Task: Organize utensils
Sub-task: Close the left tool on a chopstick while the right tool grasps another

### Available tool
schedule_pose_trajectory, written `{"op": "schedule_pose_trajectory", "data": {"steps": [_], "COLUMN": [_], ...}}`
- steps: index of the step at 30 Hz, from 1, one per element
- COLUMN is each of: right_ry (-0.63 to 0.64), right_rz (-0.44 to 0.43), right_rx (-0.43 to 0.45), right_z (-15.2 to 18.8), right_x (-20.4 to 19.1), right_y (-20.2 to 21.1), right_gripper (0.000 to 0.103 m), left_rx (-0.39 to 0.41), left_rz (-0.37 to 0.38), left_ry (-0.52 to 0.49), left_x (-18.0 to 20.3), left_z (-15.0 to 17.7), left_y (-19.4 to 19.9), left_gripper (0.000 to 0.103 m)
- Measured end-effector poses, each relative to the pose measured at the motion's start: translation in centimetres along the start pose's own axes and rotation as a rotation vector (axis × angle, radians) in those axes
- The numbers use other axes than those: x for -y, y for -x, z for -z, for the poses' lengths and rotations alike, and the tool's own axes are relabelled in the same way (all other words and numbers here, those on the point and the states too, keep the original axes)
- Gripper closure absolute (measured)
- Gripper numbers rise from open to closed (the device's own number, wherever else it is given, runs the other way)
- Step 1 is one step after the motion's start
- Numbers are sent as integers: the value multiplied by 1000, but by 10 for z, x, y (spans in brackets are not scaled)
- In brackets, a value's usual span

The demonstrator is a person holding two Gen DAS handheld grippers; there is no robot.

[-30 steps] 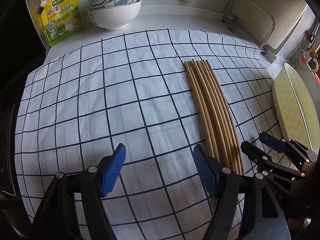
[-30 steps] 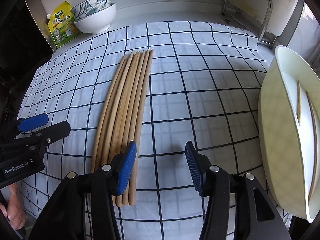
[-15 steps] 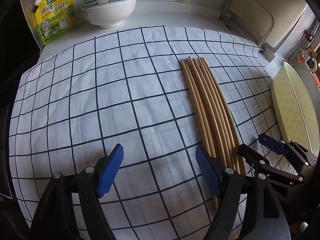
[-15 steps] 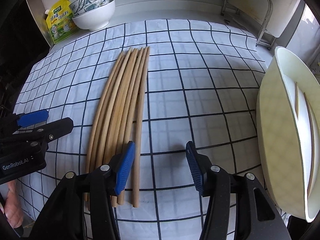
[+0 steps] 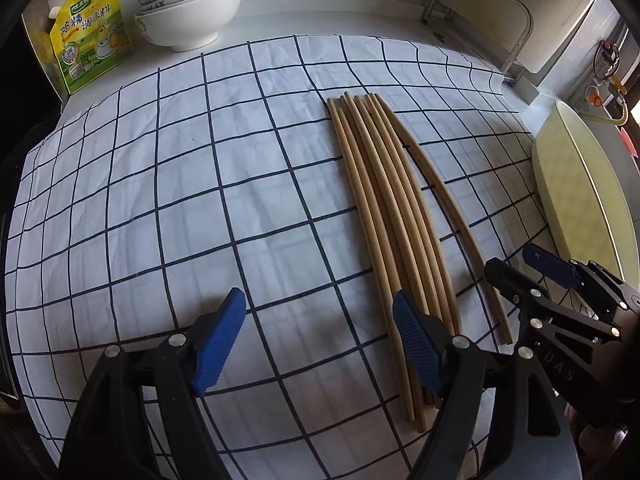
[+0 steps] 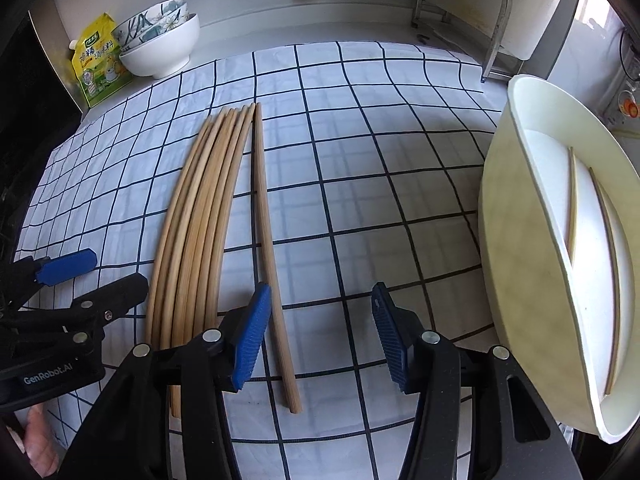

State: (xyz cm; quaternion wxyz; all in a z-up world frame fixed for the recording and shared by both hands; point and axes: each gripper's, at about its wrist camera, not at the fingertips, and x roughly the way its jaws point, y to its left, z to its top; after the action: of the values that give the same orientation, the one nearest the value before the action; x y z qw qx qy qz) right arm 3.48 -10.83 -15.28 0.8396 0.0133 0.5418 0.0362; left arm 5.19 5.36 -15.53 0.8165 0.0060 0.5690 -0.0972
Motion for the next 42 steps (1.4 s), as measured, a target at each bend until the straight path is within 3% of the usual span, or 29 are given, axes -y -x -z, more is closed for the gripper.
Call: {"op": "schedule_pose_trajectory", "data": {"steps": [13,19,27,42], "right_ry": [-14,-8,9,93], "right_rz": [-8,-15,-31,-5], "right_rx": [10,13,15,24], "right_z": [2,2,0,-12], "right_x": [4,3,0,-14], "right_y": [3,4,2,-17], "right_gripper": [53,53,53,53], "left_rx": [-10,-12,-5,29], "left_rz": [-78,-103,-121,-124], "left_ry": [-11,10,39,7], "left_x": [6,-9,-28,-12], "left_z": [-2,1,8,-11], "left_y": [-7,-3,4,-11], "left_gripper": [26,26,27,28]}}
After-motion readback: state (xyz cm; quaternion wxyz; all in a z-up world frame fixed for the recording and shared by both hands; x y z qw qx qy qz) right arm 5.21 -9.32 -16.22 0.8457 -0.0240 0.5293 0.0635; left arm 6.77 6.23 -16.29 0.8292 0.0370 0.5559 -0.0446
